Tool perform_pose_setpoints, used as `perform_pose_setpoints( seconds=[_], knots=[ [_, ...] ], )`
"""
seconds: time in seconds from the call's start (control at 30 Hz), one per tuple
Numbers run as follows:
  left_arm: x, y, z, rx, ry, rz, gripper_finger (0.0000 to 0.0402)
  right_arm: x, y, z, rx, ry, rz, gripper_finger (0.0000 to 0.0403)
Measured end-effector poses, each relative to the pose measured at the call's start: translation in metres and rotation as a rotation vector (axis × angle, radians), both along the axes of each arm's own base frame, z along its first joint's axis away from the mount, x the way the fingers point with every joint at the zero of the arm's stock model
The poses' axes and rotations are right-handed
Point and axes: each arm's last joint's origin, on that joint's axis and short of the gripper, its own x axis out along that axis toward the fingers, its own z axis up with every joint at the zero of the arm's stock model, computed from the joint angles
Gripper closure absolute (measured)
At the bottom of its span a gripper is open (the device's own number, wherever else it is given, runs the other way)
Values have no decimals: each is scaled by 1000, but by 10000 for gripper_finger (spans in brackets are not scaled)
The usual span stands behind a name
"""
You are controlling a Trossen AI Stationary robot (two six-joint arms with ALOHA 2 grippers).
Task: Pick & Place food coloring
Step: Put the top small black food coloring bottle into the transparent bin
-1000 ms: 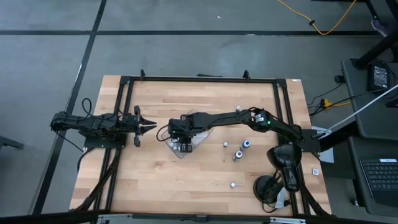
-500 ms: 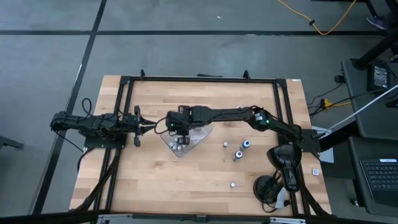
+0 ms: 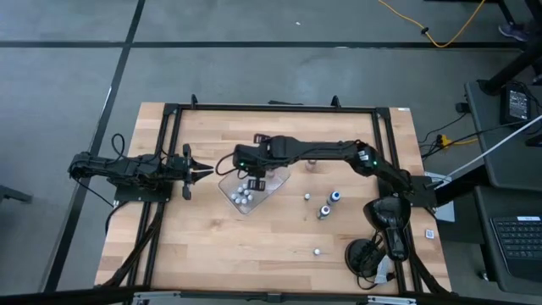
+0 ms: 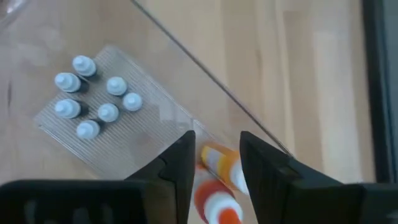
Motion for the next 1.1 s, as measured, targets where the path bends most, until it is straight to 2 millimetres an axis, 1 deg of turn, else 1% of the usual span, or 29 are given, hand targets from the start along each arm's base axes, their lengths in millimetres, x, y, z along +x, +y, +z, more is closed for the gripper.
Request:
perform_pose_setpoints(
  seconds=[0.1,0.17,0.27,0.37,0.47,0.53,0.63,0.8,0.97,1.03,1.1],
  knots=[
    [0,0,0,0,0,0,344,-7,-5,11,8,-3,-54,258],
    [0,0,0,0,0,0,345,-12,-11,16,17,-4,-94,233],
    [0,0,0,0,0,0,348,-19,-24,25,31,-13,-156,185],
    [0,0,0,0,0,0,350,-25,-42,33,14,-32,-242,138],
    [0,0,0,0,0,0,349,-33,-69,37,-34,-57,-428,107],
    [0,0,0,0,0,0,346,-40,-90,38,-41,-71,-562,99],
    [0,0,0,0,0,0,344,-49,-122,38,-21,-93,-712,96],
    [0,0,0,0,0,0,345,-65,-164,40,-3,-128,-873,96],
    [0,0,0,0,0,0,349,-82,-194,39,46,-142,-1042,95],
    [0,0,0,0,0,0,350,-87,-203,38,110,-151,-1084,95],
    [0,0,0,0,0,0,349,-91,-208,39,157,-144,-1101,95]
  ],
)
